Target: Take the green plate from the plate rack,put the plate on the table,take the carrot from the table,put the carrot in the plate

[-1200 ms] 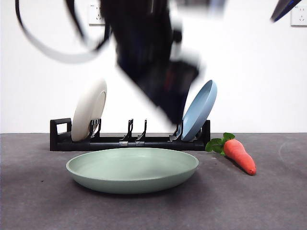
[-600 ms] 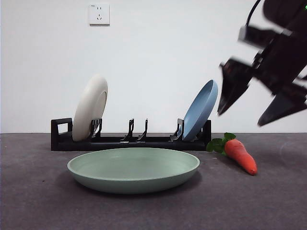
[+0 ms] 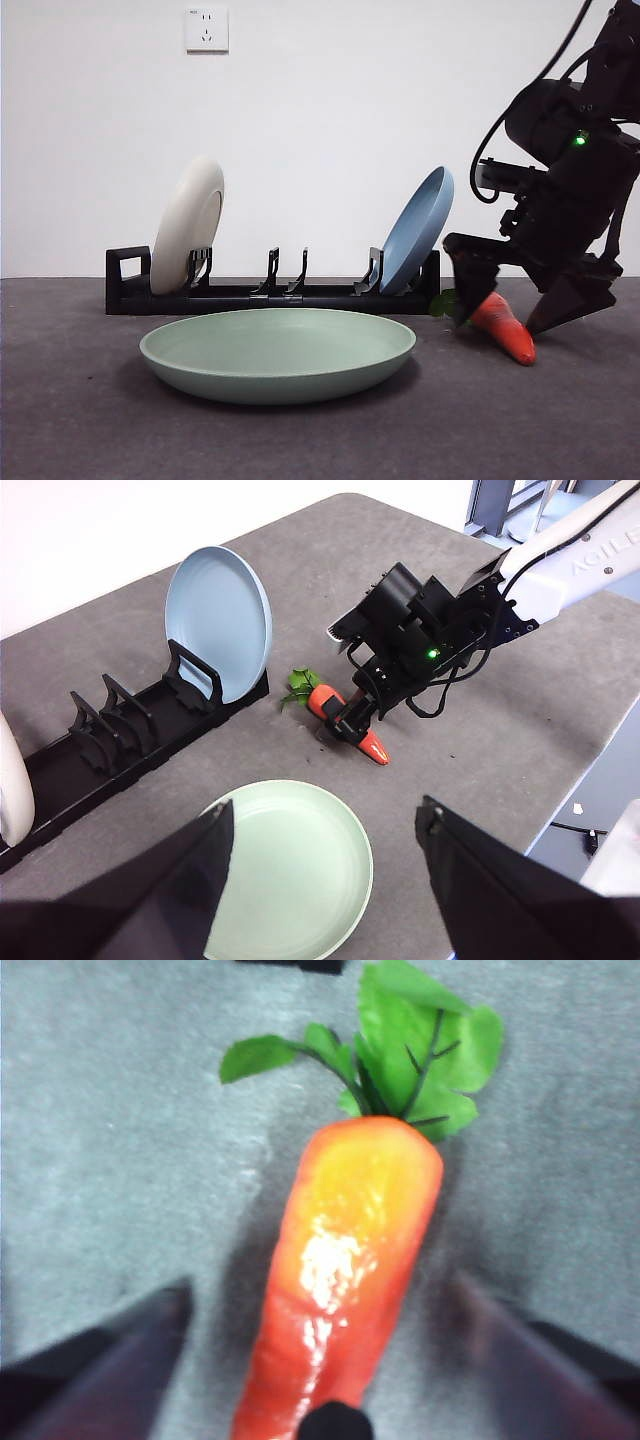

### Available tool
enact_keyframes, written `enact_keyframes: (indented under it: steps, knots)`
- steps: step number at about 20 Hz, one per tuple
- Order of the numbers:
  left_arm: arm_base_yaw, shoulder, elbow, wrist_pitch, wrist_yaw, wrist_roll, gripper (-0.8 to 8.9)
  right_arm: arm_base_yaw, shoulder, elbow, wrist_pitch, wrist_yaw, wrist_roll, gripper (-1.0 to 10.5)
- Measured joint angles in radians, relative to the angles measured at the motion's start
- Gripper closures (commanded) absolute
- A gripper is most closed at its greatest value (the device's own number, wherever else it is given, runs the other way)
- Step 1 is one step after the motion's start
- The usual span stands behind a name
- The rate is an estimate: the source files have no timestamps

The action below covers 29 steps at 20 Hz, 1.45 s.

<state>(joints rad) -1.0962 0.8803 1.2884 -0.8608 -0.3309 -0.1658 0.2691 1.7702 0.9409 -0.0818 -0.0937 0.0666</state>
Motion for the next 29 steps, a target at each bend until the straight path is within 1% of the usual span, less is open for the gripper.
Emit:
enact_keyframes:
  steps: [1,3,8,11,13,15,17,20,22,26,29]
  knots:
    - [0.000,0.000,0.000,0.000,0.000,-0.001,4.98,-0.001,0.002,0.000,0.001,0.000,0.001,8.3]
    - [0.000,0.000,0.000,0.000,-0.002,-0.001,4.98,0.000,0.003,0.000,0.000,-0.002,0.001,9.6]
    - [0.000,0.000,0.000,0.000,-0.003,-0.001,4.98,0.000,-0.012,0.000,-0.030,-0.003,0.002,9.6]
    - [0.000,0.000,0.000,0.000,-0.003,-0.001,4.98,0.014,-0.118,0.000,-0.098,-0.004,0.005,9.6]
    - [0.000,0.000,0.000,0.000,-0.003,-0.001,4.99,0.055,-0.204,0.000,-0.119,-0.004,0.006,9.6]
    - [0.000,0.000,0.000,0.000,-0.003,-0.001,4.98,0.132,-0.272,0.000,-0.119,-0.006,0.013,9.6]
    - [0.000,0.001,0.000,0.000,-0.003,-0.001,4.98,0.229,-0.290,0.005,-0.098,-0.008,0.024,9.6]
    - [0.000,0.002,0.000,-0.002,-0.002,-0.002,4.99,0.359,-0.236,0.005,-0.035,-0.008,0.058,9.6]
    - [0.000,0.002,0.000,-0.010,-0.002,-0.002,4.99,0.421,-0.166,0.005,0.031,-0.007,0.079,9.6]
    - [0.000,0.002,0.000,-0.040,-0.001,-0.004,4.99,0.478,-0.024,0.005,0.130,0.001,0.095,9.6]
    - [0.000,0.002,0.000,-0.046,-0.001,-0.005,4.99,0.491,0.037,0.005,0.150,0.019,0.095,9.6]
